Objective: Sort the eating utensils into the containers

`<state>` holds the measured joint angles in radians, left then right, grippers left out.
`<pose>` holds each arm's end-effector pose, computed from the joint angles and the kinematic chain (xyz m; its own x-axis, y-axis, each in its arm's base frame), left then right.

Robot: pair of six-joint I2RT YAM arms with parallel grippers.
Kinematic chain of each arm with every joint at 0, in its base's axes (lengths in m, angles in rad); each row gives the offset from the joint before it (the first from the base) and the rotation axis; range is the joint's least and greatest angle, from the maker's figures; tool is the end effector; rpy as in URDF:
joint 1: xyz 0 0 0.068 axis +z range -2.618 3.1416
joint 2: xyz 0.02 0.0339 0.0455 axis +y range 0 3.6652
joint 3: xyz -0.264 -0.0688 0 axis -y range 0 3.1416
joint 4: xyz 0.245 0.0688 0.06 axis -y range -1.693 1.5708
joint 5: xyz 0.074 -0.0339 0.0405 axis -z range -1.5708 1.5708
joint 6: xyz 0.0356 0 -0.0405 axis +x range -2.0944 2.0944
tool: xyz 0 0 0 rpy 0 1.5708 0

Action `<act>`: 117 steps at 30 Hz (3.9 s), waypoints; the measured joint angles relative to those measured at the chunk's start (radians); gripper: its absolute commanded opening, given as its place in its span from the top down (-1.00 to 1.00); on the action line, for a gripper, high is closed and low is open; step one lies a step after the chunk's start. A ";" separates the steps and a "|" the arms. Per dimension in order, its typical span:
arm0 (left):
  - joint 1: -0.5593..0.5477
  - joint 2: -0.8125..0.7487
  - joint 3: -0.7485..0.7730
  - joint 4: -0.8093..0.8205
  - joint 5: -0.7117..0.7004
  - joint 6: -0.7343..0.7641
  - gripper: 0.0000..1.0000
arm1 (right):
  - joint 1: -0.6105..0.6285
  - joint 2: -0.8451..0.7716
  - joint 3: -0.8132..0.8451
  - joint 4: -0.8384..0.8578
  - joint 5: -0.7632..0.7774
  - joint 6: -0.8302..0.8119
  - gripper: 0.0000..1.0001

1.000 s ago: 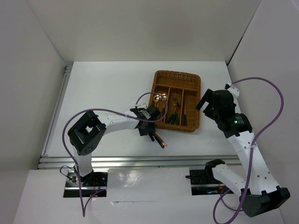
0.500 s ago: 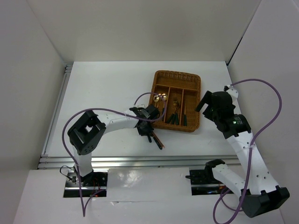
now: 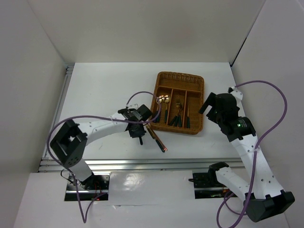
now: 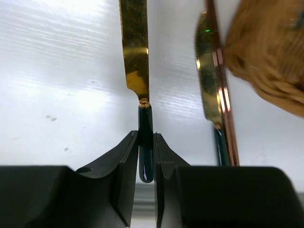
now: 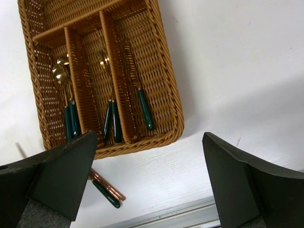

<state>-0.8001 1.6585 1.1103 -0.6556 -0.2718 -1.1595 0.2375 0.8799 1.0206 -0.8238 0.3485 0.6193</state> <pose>0.2314 -0.2246 0.1989 -0.8319 -0.4107 -0.3731 -0.3466 0.9097 -0.2287 0.1674 0.0280 0.3429 -0.4785 0.4455 -0.7567 0.3857 0.8808 0.2747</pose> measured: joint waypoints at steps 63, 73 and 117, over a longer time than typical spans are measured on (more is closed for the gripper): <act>-0.065 -0.189 0.126 0.296 0.175 0.161 -0.32 | 0.000 0.027 0.020 0.000 0.024 0.001 -1.00; -0.118 0.029 -0.022 0.232 0.084 -0.078 -0.18 | 0.000 0.021 0.017 0.000 -0.005 0.001 -1.00; -0.119 0.033 -0.015 0.032 0.019 -0.070 0.95 | 0.000 -0.008 -0.015 0.006 -0.045 0.000 -1.00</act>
<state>-0.9195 1.6917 1.0950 -0.6239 -0.2527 -1.2297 0.2375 0.8719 1.0058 -0.8181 0.3038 0.6197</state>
